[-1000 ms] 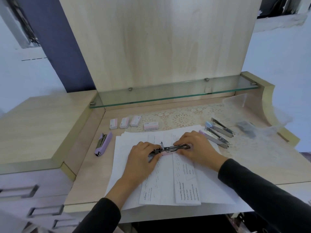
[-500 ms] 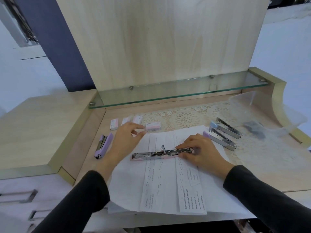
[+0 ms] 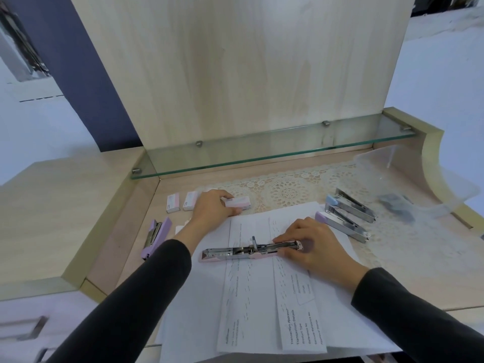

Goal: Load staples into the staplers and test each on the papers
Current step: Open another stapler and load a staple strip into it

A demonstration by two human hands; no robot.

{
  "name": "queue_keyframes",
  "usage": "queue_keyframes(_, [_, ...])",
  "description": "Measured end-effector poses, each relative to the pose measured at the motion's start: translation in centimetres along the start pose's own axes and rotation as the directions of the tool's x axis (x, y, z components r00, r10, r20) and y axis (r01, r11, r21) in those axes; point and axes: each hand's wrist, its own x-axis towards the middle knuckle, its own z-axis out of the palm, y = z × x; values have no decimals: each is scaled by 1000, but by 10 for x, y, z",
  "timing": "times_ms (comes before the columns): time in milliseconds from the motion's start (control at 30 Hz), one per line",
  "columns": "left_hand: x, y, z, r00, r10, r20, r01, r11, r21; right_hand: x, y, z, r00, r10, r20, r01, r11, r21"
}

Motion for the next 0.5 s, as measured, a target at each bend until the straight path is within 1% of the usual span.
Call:
queue_keyframes(133, [-6,-1,-6,997,3,-75,-15,987,-160,0,-4,-2,999,-1,43,-1,999,33])
queue_keyframes(200, [-10,1,-10,994,9,-110,-32,977,-210,0,-5,-3,998,32,52,-35,998,52])
queue_keyframes(267, [-16,4,-15,992,11,-125,-42,969,-245,1,-7,-7,995,90,39,-94,990,107])
queue_keyframes(333, [-24,5,-18,991,44,-126,-73,969,-238,6,-10,-11,992,126,26,-129,983,129])
queue_keyframes(500, [-44,6,-13,991,82,-109,-98,983,-154,34,-23,-19,996,93,-7,-94,995,-42])
